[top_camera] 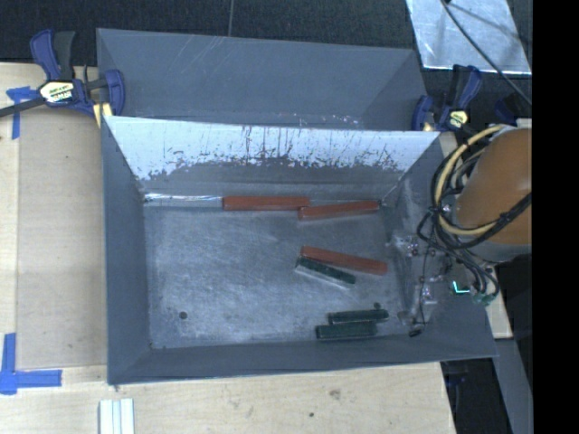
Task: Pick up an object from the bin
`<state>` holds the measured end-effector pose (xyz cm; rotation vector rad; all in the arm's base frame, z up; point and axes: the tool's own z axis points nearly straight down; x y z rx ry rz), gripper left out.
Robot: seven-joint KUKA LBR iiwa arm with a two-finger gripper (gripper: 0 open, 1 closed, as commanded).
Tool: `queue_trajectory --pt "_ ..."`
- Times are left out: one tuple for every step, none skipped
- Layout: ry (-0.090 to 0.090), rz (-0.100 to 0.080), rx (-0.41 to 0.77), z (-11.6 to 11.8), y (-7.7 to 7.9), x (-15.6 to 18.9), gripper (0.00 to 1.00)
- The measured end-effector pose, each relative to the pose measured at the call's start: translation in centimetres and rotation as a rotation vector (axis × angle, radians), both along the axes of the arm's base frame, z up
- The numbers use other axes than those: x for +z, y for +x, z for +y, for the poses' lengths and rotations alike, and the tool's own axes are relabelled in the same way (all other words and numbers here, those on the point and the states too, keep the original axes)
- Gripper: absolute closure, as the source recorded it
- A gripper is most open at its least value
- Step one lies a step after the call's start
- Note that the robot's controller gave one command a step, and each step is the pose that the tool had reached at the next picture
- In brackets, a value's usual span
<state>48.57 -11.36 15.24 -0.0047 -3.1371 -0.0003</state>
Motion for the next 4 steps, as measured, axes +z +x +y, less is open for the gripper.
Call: queue_trajectory --pt "0.000 -0.010 -0.113 0.9 9.4 -8.1 0.00" --pt "0.000 -0.006 0.070 4.6 8.9 -8.2 0.00" --pt "0.000 -0.010 0.071 4.6 9.0 -8.1 1.00" --pt "-0.001 -0.009 0.103 4.7 6.8 6.4 1.00"
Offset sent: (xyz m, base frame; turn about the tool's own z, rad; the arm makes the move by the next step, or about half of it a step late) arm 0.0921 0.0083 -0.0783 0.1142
